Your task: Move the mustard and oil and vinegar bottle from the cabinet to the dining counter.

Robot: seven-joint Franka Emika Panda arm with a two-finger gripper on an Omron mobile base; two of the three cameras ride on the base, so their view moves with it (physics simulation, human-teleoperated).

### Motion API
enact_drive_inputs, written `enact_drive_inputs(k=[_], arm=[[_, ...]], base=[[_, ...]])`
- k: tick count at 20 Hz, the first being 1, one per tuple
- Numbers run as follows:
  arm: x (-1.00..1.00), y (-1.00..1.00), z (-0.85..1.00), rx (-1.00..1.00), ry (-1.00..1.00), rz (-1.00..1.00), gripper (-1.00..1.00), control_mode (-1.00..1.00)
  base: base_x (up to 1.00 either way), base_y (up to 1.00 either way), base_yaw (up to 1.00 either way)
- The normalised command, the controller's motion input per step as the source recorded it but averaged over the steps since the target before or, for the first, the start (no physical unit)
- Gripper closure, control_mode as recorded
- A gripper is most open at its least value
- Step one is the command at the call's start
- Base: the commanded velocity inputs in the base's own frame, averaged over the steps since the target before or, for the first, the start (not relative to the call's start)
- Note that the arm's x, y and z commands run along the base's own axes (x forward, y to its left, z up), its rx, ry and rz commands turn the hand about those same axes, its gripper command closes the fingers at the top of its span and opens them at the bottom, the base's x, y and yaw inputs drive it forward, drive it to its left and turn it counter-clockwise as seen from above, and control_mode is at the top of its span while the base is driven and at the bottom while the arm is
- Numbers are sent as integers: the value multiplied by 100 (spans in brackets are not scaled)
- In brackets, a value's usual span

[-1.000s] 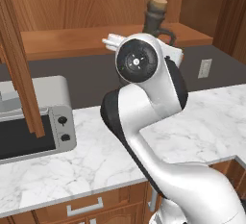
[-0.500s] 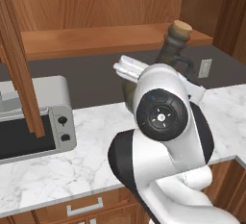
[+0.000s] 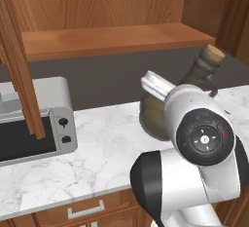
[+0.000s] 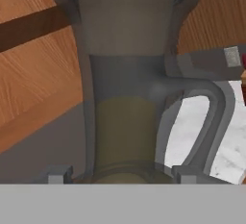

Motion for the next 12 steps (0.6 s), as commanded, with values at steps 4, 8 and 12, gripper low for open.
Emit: enact_drive_inputs(k=[4, 8, 12], arm=[[-4, -24, -30, 0, 13, -3, 100, -100], [0, -19, -35, 0, 19, -2, 100, -100], [0, -15, -29, -2, 16, -1, 100, -100]], base=[[0, 0, 0], [0, 0, 0], [0, 0, 0]])
